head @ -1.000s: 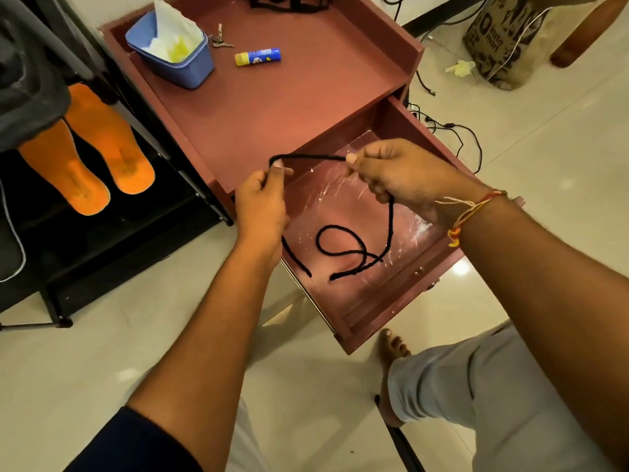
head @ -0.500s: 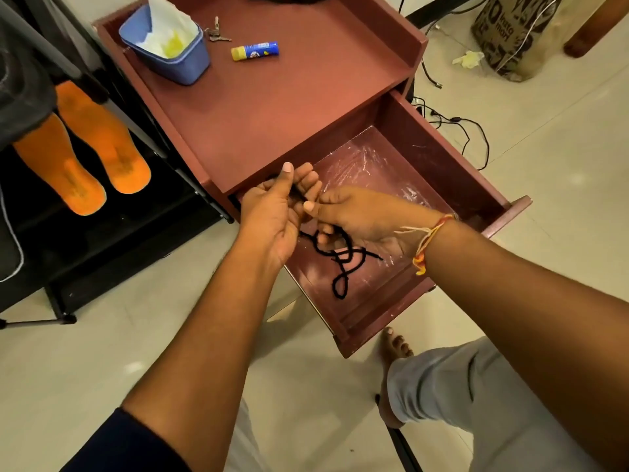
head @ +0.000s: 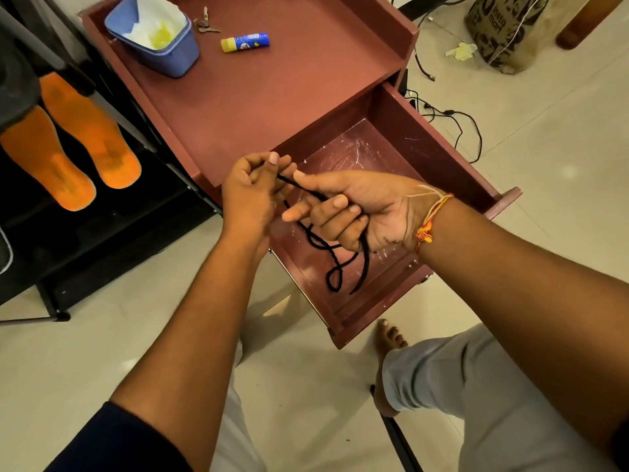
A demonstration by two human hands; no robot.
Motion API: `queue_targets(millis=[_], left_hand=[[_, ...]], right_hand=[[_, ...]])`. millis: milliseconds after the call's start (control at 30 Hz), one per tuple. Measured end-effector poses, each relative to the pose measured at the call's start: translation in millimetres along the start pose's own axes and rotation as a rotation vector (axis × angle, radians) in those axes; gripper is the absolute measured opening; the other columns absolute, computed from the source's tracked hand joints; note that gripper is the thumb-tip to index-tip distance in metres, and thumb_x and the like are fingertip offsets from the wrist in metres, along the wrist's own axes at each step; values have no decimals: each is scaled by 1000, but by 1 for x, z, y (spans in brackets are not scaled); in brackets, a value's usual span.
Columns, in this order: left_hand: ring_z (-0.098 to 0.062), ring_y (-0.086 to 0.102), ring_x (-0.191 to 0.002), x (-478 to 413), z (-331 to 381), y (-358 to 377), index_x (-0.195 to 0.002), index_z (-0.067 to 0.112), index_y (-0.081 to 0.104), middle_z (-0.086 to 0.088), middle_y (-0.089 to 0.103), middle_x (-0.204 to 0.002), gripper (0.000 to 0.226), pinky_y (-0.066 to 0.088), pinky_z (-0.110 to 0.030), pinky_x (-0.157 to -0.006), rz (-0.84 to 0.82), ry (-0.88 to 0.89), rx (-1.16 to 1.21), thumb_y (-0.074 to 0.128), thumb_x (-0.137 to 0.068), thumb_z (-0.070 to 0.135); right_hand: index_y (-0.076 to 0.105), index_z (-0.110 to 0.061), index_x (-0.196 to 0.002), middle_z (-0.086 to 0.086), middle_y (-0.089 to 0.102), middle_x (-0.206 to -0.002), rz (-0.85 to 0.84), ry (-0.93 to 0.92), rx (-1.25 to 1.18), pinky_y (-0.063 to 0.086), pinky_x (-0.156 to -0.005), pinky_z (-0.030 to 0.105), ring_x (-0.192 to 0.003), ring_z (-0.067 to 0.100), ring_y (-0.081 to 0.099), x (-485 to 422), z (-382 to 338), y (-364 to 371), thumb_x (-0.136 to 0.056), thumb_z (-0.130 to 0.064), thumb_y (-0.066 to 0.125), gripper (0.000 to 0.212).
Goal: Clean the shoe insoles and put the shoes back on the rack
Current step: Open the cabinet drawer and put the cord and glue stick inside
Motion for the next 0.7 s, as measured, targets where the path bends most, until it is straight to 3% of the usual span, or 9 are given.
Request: queue_targets(millis=[233, 433, 533, 633, 700], left_hand=[[-22, 71, -109, -5, -6, -7, -130, -2, 53, -11, 72, -120, 43, 60, -38, -91, 93, -44, 2, 59, -102, 30], [-16, 68, -115, -10, -8, -11, -129, 3, 54, -8, 69, -124, 38, 59, -44, -95, 162, -52, -8, 54, -104, 32], [-14, 65, -118, -10, -9, -9, -118, 15, 52, -2, 66, -127, 19, 58, -42, -96, 185, -48, -19, 43, -109, 29], [-15, 69, -111, -7, -10, -3, -119, 18, 54, -6, 69, -121, 16, 57, -46, -96, 73, -35, -164, 47, -105, 22], [-15, 70, -90, 0, -13, 8, -108, 22, 60, 0, 72, -95, 8, 59, -47, -90, -106, 14, -402, 57, -102, 25]], right_hand=[[60, -16, -82, -12, 42, -53, -120, -29, -137, 19, -38, 7, -38, 0, 35, 5, -3, 9, -100, -48, 46, 39], [64, -14, -85, -12, 43, -59, -115, -23, -169, 19, -39, 7, -43, -1, 35, 7, -2, 7, -100, -49, 47, 42], [63, -15, -84, -13, 42, -55, -147, -56, -160, 15, -40, 9, -41, -1, 30, 9, -4, 9, -100, -50, 47, 41], [57, -19, -85, -12, 41, -57, -274, -217, -206, 10, -43, 11, -46, -1, 23, 17, -16, 15, -98, -48, 46, 33], [57, -19, -87, -10, 41, -58, -333, -381, -298, 11, -45, 13, -48, 0, 23, 22, -30, 12, -101, -46, 41, 34]])
Point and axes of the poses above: each hand's wrist, its own x-axis away from the middle knuckle, its own y-axis out of the palm, z = x × y, the point moved 5 cm from there along -x, towards the middle knuckle
